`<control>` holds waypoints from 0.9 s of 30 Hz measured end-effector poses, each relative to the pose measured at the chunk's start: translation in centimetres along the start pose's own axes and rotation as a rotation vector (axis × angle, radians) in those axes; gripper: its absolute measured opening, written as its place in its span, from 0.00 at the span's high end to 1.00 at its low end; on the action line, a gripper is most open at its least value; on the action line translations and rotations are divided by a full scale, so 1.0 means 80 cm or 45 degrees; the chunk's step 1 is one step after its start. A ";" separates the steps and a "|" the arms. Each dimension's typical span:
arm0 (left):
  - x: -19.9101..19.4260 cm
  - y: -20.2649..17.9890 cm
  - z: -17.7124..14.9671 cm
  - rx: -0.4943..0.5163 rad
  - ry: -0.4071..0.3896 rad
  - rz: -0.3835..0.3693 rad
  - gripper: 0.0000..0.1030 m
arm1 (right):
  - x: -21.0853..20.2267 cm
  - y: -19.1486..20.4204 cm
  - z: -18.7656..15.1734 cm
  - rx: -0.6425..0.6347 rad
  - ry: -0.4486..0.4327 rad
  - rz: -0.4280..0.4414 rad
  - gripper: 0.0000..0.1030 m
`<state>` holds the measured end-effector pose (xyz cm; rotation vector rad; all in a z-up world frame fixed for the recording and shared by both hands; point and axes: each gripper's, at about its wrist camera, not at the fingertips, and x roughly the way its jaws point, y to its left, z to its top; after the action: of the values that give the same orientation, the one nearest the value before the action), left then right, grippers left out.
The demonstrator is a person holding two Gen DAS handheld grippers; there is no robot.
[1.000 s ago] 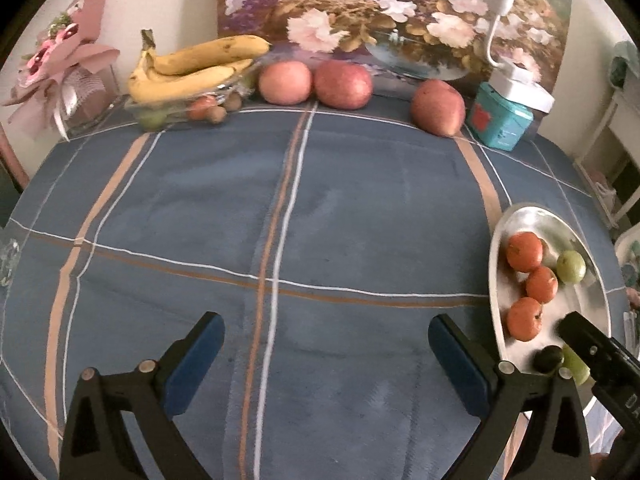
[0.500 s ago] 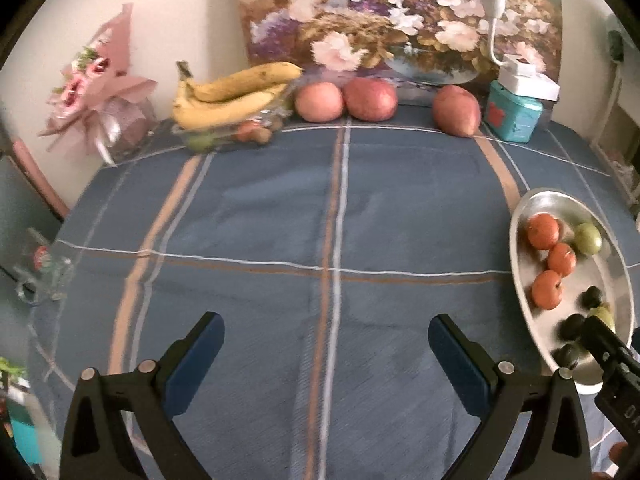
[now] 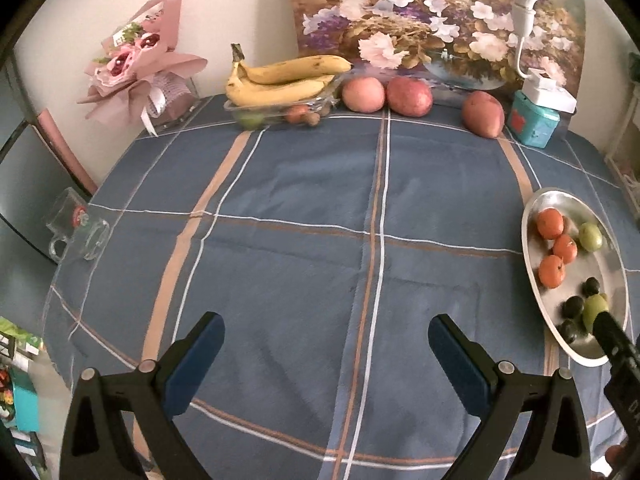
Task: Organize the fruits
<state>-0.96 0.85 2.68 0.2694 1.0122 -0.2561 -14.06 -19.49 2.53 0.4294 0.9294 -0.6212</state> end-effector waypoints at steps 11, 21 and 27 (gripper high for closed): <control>-0.011 0.007 0.000 -0.020 -0.016 0.010 0.00 | -0.016 0.011 -0.005 -0.035 -0.035 0.000 0.04; -0.007 0.006 -0.001 -0.020 0.010 0.002 0.00 | -0.015 0.011 -0.005 -0.034 -0.024 -0.008 0.04; -0.005 0.008 -0.001 -0.026 0.023 -0.006 0.00 | -0.014 0.010 -0.005 -0.034 -0.012 -0.009 0.04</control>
<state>-0.98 1.54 3.04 0.2515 1.0328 -0.2476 -14.24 -18.29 3.36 0.3991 0.9297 -0.6164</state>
